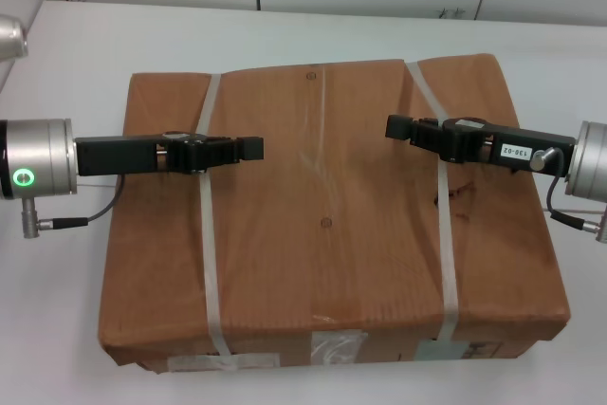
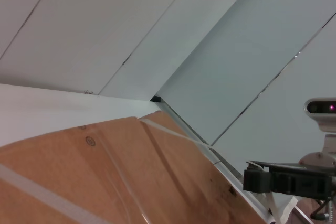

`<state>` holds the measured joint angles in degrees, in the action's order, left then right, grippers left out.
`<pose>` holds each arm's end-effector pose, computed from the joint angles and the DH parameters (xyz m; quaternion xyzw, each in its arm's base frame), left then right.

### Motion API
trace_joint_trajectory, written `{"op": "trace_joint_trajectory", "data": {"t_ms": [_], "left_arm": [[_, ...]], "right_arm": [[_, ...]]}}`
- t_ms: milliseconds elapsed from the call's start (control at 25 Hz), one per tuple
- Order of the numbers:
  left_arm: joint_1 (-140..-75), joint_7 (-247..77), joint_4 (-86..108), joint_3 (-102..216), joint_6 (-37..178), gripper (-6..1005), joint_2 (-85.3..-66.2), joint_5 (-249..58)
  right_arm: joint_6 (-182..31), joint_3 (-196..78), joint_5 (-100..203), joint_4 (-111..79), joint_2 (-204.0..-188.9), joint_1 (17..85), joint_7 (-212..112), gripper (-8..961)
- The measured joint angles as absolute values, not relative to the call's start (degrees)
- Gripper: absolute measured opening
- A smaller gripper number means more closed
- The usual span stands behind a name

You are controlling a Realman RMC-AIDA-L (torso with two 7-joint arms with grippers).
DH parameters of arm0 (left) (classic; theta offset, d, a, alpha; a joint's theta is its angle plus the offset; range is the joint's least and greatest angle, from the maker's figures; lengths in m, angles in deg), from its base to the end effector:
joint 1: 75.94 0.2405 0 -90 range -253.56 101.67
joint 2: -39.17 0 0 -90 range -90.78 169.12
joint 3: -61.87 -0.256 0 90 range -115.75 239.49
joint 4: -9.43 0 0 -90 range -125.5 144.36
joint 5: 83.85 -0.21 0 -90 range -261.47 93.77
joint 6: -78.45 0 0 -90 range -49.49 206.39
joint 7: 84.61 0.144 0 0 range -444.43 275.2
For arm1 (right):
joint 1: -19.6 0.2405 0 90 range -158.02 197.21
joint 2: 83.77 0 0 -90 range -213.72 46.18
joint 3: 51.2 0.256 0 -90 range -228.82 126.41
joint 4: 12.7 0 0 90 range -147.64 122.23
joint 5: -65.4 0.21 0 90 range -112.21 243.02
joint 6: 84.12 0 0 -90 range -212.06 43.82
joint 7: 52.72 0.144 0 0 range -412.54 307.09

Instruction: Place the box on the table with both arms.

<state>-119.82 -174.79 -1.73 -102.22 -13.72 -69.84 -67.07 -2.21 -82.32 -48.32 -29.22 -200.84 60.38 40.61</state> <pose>-0.2646 0.3463 0.0069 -0.8638 -0.4131 -0.2864 0.0346 0.2358 0.3581 -0.0360 -0.8540 0.4075 0.3166 0.0667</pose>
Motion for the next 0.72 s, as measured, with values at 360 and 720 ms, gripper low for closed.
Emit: {"op": "trace_joint_trajectory", "data": {"t_ms": [360, 720], "left_arm": [[-119.80, -174.79, -1.75, -102.22, -13.72, 95, -69.90, -67.07], [-119.80, -174.72, -1.82, -102.22, -13.66, 97, -69.90, -67.07]], "right_arm": [[-2.21, -82.32, -48.18, -29.23, -200.84, 60.38, 40.61, 37], [-2.21, -82.32, -48.15, -29.23, -200.84, 60.38, 40.61, 36]]}}
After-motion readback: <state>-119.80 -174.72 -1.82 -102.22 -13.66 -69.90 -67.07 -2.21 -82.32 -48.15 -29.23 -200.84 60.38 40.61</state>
